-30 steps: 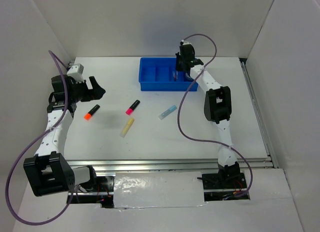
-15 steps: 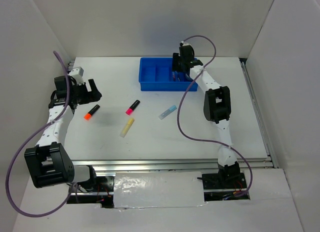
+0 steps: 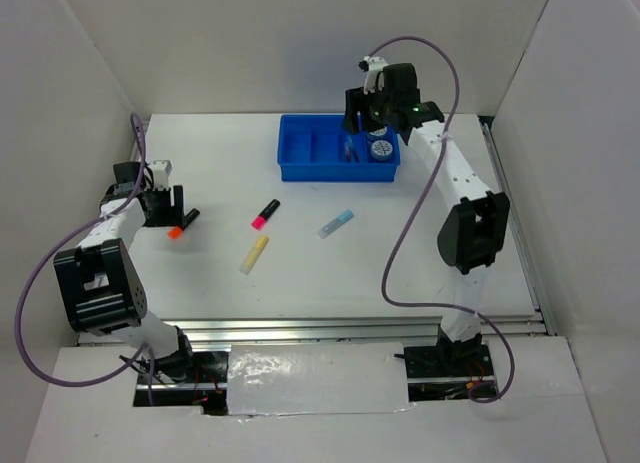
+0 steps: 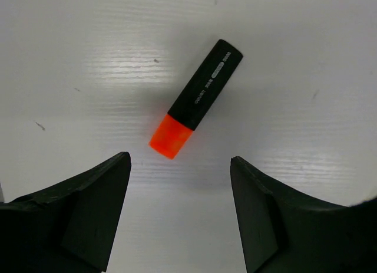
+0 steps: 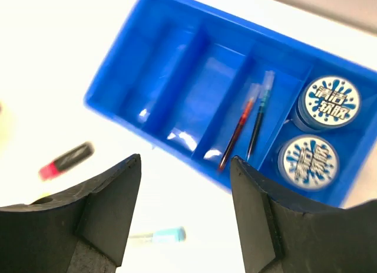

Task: Sort the stationery into containers
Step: Place the pen in the storage box, then pick up the stationery from the center of the board.

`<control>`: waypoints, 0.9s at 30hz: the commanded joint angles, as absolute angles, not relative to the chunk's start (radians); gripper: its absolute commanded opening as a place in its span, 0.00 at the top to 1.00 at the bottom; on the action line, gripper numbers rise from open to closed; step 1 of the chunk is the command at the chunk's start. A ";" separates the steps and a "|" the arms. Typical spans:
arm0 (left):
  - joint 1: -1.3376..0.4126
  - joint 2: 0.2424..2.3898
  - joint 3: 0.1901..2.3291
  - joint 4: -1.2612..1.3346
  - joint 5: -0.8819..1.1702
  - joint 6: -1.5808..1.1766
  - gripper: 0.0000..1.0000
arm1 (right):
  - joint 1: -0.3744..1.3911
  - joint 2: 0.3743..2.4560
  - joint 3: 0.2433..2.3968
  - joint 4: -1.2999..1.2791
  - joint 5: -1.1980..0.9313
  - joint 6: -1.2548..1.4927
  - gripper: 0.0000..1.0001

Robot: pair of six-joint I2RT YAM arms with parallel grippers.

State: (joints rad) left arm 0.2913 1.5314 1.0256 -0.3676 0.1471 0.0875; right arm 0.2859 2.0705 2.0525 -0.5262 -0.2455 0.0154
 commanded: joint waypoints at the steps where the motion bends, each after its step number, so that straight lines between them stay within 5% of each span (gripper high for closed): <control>1: 0.311 1.565 1.054 -0.370 0.147 0.198 0.20 | 0.301 1.935 1.967 -0.609 -0.370 -0.136 0.31; 16: 0.330 1.755 1.080 -0.357 0.219 0.284 0.36 | 0.319 1.735 1.766 -0.670 -0.564 -0.328 0.31; 21: 0.334 1.769 1.062 -0.348 0.236 0.291 0.55 | 0.356 1.637 1.634 -0.583 -0.581 -0.423 0.30; 27: 0.336 1.784 1.065 -0.337 0.274 0.253 0.66 | 0.478 1.635 1.582 -0.523 -0.543 -0.469 0.30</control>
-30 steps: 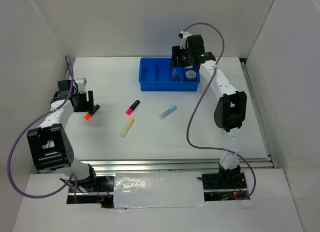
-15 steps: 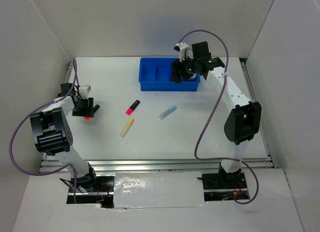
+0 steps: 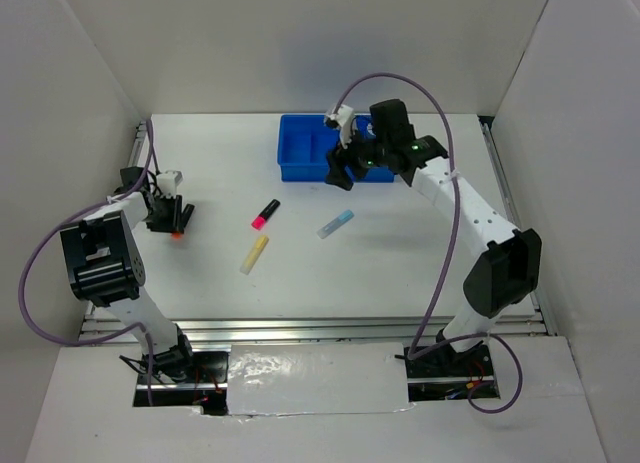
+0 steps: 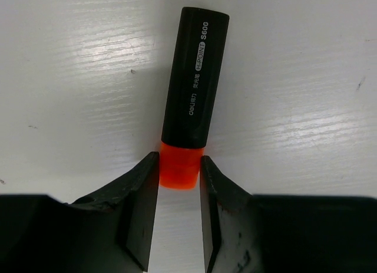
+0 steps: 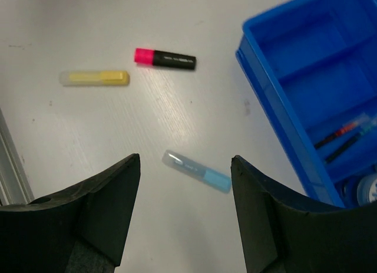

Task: Sort the stationery into containers
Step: Pick up the stationery from the center of the board.

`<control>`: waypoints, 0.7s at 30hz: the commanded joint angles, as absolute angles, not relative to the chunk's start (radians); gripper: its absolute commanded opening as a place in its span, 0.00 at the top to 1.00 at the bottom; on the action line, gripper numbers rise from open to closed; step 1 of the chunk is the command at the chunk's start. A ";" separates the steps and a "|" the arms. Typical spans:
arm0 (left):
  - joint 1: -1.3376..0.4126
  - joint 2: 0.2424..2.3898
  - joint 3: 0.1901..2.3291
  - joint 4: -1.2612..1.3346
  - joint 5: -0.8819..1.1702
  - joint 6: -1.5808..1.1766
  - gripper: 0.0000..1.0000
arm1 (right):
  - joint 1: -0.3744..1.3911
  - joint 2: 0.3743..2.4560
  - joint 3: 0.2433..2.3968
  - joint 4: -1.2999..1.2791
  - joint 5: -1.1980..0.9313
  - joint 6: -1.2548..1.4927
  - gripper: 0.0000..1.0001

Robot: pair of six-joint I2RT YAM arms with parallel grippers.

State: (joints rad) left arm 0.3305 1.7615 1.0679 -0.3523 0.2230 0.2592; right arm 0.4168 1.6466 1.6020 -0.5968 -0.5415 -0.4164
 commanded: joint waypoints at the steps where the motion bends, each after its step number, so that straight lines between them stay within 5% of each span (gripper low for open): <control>1: 0.336 1.781 1.071 -0.356 0.287 0.249 0.71 | 0.498 1.635 1.577 -0.503 -0.523 -0.489 0.30; 12: 0.301 1.566 1.140 -0.600 0.825 0.167 0.91 | 0.641 1.618 1.493 -0.328 -0.477 -0.641 0.30; 21: 0.155 1.505 1.170 -0.822 0.928 0.169 0.96 | 0.785 1.641 1.460 -0.278 -0.586 -1.038 0.31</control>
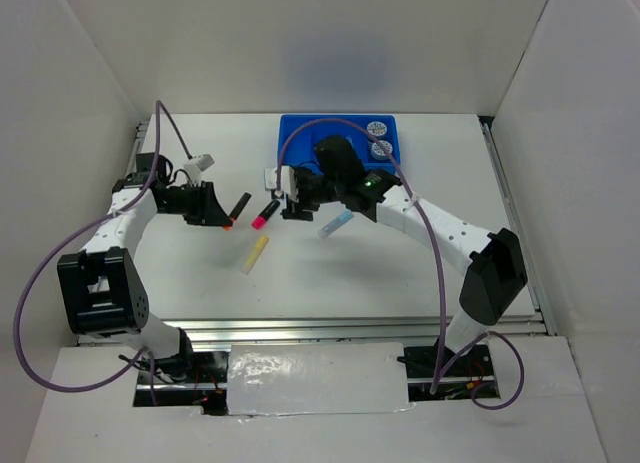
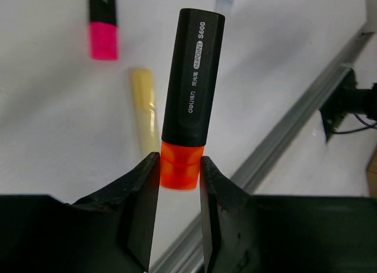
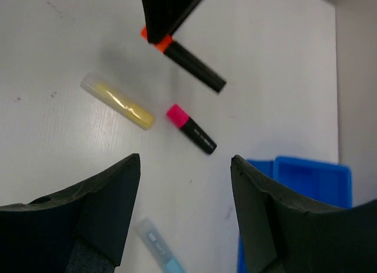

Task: Sort the stationery into containers
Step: Pick up the stationery from the center of the board.

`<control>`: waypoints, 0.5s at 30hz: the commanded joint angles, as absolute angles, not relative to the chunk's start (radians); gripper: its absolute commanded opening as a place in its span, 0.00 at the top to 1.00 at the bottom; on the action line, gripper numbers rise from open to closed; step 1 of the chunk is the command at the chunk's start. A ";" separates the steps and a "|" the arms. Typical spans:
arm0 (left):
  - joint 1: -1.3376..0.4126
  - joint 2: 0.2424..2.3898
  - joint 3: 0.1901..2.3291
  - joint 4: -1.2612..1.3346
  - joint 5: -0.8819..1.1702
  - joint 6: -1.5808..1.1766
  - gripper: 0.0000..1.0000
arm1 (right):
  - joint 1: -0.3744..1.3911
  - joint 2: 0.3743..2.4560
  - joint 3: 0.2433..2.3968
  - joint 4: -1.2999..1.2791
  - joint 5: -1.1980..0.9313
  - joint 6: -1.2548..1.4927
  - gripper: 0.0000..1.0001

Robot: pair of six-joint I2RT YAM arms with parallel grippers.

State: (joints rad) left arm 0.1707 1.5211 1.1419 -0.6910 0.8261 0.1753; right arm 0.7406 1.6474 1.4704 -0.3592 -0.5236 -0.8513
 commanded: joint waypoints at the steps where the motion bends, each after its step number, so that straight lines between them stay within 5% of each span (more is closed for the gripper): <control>1: 0.141 1.503 1.172 -0.842 0.948 0.179 0.96 | 0.796 1.650 1.453 -0.267 -0.589 -1.057 0.31; 15: 0.054 1.480 1.155 -0.963 1.022 0.265 0.98 | 0.917 1.672 1.335 -0.224 -0.529 -1.404 0.34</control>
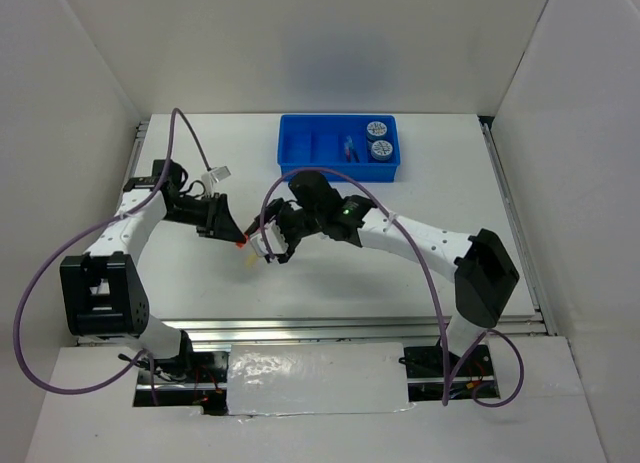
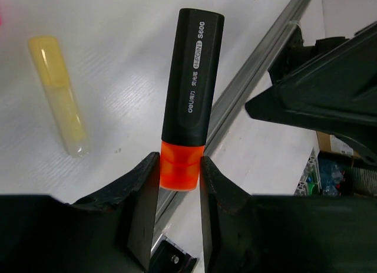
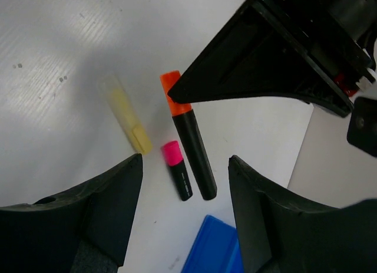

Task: Sort the stationery into containers
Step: Pick up the stationery from the center of the board, then place the stationery in the storage box.

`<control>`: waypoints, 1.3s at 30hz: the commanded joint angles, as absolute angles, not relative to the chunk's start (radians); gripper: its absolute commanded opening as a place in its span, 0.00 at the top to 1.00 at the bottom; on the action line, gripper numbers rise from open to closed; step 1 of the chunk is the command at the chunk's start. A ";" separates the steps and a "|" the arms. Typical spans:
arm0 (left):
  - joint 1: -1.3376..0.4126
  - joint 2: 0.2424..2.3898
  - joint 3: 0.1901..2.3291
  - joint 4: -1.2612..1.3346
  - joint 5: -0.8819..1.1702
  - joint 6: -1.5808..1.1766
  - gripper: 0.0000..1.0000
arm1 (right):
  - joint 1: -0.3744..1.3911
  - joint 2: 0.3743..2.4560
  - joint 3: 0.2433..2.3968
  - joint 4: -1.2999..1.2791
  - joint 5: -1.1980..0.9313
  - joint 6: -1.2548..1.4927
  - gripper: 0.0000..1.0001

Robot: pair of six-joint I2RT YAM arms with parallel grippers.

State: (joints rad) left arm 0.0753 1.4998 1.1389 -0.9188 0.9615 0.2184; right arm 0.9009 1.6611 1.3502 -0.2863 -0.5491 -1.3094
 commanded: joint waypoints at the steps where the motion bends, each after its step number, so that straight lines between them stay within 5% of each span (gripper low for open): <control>1: 0.048 1.473 1.151 -0.962 1.019 0.265 0.98 | 0.919 1.677 1.330 -0.212 -0.526 -1.404 0.34; 9: 0.008 1.453 1.150 -0.951 1.009 0.253 0.98 | 0.933 1.706 1.329 -0.229 -0.506 -1.469 0.41; 16: -0.021 1.457 1.152 -0.957 1.008 0.262 0.99 | 0.945 1.707 1.276 -0.206 -0.485 -1.558 0.73; 23: -0.023 1.444 1.149 -0.965 1.040 0.290 0.98 | 0.943 1.709 1.264 -0.212 -0.465 -1.568 0.87; 24: -0.021 1.437 1.146 -0.956 1.043 0.291 0.93 | 0.943 1.706 1.262 -0.213 -0.465 -1.563 0.89; 25: -0.021 1.428 1.138 -0.942 1.045 0.275 0.77 | 0.940 1.698 1.262 -0.212 -0.465 -1.542 0.92; 27: -0.005 1.387 1.126 -0.892 1.051 0.250 0.61 | 0.924 1.687 1.266 -0.218 -0.465 -1.473 0.97; 30: 0.092 1.321 1.111 -0.819 1.035 0.181 0.03 | 0.872 1.667 1.270 -0.239 -0.465 -1.361 1.00; 36: 0.224 1.206 1.238 -0.533 0.712 -0.038 0.01 | 0.708 1.686 1.327 -0.253 -0.471 -0.974 1.00; 39: 0.238 1.161 1.236 -0.388 0.499 -0.112 0.01 | 0.590 1.819 1.625 -0.288 -0.450 -0.577 1.00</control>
State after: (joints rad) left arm 0.2295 1.2125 1.2064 -0.5964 0.7300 0.0113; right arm 0.6842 1.7359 1.3636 -0.3019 -0.4660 -1.0409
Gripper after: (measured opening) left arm 0.993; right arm 0.250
